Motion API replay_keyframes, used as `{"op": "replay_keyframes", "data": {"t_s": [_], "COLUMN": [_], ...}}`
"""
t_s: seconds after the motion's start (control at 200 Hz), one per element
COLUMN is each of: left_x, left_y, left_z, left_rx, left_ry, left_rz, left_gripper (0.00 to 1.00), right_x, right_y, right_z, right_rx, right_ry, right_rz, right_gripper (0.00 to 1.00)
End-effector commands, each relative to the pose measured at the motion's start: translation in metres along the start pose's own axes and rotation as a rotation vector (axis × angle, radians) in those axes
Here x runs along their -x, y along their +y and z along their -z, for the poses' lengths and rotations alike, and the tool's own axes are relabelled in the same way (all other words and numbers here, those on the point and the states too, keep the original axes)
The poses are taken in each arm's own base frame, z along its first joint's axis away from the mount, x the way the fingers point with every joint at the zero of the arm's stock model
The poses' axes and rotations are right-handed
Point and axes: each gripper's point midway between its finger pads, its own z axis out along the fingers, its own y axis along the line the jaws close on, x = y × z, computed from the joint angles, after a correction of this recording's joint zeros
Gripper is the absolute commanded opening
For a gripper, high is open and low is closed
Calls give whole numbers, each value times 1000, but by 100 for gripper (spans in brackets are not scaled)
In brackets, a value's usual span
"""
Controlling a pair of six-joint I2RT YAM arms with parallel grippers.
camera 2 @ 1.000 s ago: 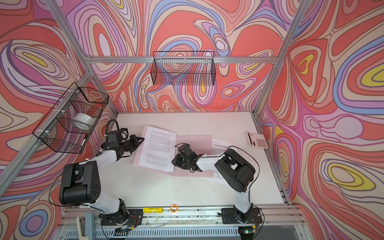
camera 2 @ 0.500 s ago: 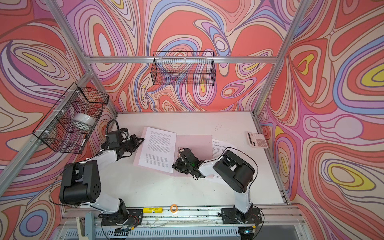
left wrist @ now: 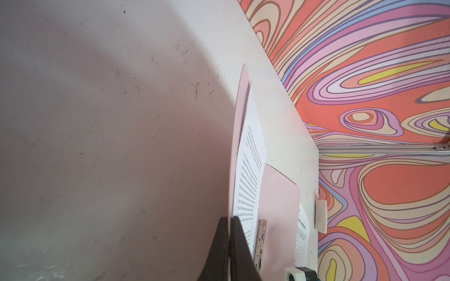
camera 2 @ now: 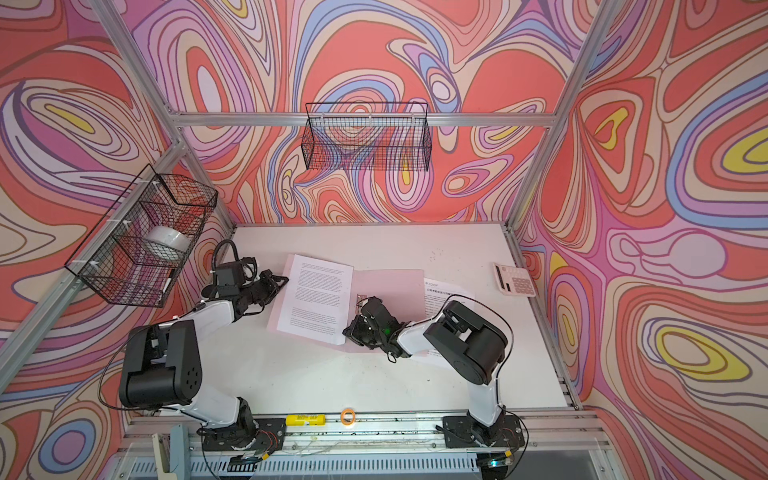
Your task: Put the files into the folder
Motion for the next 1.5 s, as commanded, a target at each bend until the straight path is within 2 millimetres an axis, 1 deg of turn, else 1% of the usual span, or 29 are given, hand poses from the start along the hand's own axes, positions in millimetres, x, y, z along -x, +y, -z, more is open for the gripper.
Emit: {"op": "replay_keyframes", "data": {"t_s": [0.0,0.045,0.15,0.245,0.431,0.646,0.801,1.137,1.207,1.352,1.408,1.443,1.493], "left_x": [-4,-4,-4,-3,-4,-5,-5,-4,-6,-7,-6,-6,-5], "left_y": [6,6,6,6,5,5,5,5,5,4,3,2,1], "left_z": [-2,-2,-1,0,0,-2,-1,-1,-2,-3,-2,-2,-1], "left_rx": [16,19,22,21,17,10,10,14,8,0,0,-1,-4], "left_ry": [4,2,-2,-4,-3,4,2,-4,5,12,10,8,6], "left_rz": [13,12,10,8,8,12,10,10,13,15,11,9,4], "left_gripper": [11,14,25,29,30,31,31,28,25,15,13,11,8], "right_x": [-6,-6,-8,-8,-9,-9,-11,-19,-19,-19,-18,-17,-14], "right_y": [-8,-7,-3,2,5,16,19,29,28,26,27,28,30], "right_z": [-5,-7,-10,-13,-16,-22,-26,-23,-23,-23,-20,-17,-11], "right_rx": [3,6,13,16,14,16,21,52,48,39,34,31,19], "right_ry": [-1,6,12,20,23,31,42,60,59,60,50,44,28], "right_rz": [-17,-18,-12,2,22,59,62,65,66,69,80,90,109], "right_gripper": [0,0,0,0,0,0,0,0,0,0,14,26,37]}}
